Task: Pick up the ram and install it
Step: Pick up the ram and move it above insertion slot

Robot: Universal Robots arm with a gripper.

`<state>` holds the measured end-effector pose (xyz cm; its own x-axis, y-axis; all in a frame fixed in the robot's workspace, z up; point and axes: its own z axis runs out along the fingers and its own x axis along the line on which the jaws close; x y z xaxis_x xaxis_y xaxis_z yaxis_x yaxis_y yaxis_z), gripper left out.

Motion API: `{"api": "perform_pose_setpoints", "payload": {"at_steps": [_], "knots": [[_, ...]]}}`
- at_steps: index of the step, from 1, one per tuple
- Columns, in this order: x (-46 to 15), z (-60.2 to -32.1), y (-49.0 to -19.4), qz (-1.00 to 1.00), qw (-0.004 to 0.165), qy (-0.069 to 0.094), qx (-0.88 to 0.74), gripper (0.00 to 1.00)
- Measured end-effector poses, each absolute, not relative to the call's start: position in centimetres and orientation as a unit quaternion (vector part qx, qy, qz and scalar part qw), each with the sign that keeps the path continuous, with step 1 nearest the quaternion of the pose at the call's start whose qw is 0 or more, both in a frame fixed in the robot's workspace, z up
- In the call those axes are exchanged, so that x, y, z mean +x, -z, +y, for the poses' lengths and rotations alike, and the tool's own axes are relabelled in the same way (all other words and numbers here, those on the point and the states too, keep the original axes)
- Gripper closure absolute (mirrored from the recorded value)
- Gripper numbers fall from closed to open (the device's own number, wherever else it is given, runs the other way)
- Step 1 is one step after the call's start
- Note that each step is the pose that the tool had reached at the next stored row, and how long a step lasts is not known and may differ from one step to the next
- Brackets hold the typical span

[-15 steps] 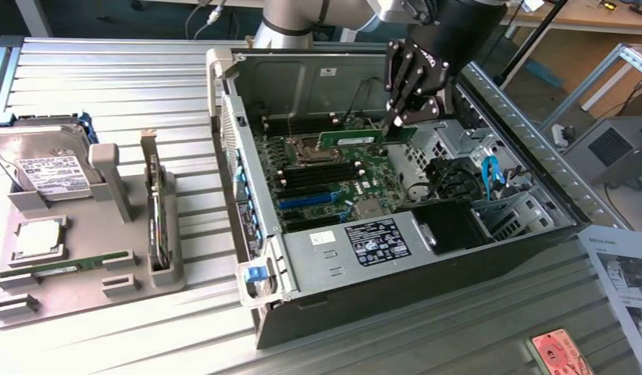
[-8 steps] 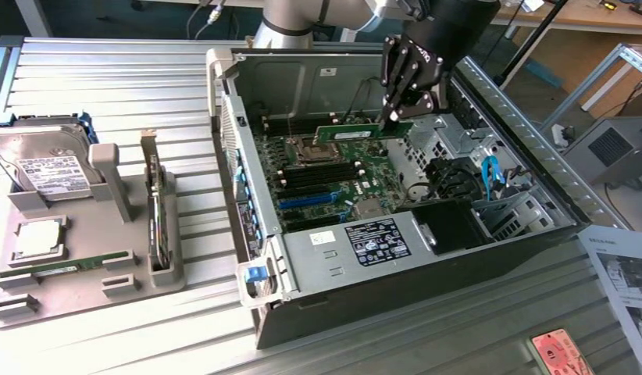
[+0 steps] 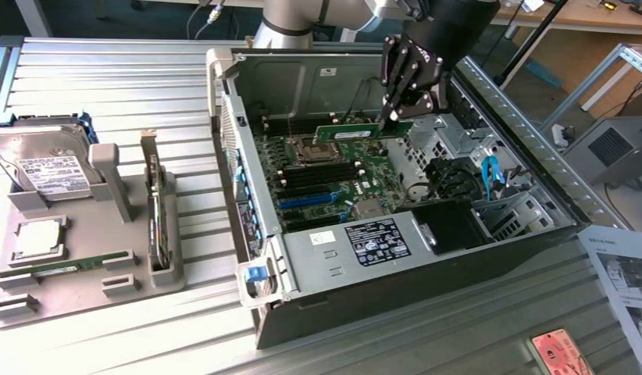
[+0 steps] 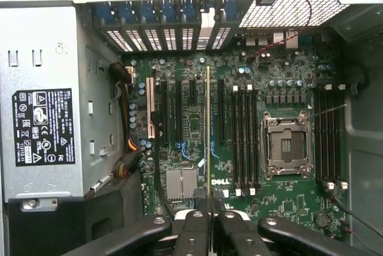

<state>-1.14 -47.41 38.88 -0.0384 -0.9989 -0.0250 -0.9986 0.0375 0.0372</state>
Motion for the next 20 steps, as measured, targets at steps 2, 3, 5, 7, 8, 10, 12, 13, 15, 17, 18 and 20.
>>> {"api": "perform_pose_setpoints", "payload": {"at_steps": [2, 3, 5, 7, 8, 10, 12, 13, 15, 17, 18, 20], "knots": [[-1.18, -47.41, -38.88, -0.72, 0.003, 0.021, 0.694, 0.88], [-1.19, -47.41, -38.88, -0.72, 0.002, 0.02, 0.694, 0.88], [-1.23, -47.41, -38.88, -0.719, 0.001, 0.019, 0.694, 0.88], [-1.27, -47.41, -38.88, -0.719, 0.0, 0.018, 0.695, 0.88], [-1.29, -47.41, -38.88, -0.718, -0.001, 0.017, 0.696, 0.88], [-1.33, -47.41, -38.88, -0.718, -0.002, 0.016, 0.696, 0.88], [-1.35, -47.41, -38.88, -0.717, -0.003, 0.015, 0.696, 0.88], [-1.35, -47.41, -38.88, -0.717, -0.003, 0.015, 0.696, 0.88], [-1.35, -47.41, -38.88, -0.717, -0.003, 0.015, 0.696, 0.88], [-1.35, -47.41, -38.88, -0.719, -0.003, 0.015, 0.695, 0.88], [-1.35, -47.41, -38.88, -0.721, -0.003, 0.015, 0.693, 0.88], [-1.35, -47.41, -38.87, -0.725, -0.003, 0.015, 0.689, 0.88]]}}
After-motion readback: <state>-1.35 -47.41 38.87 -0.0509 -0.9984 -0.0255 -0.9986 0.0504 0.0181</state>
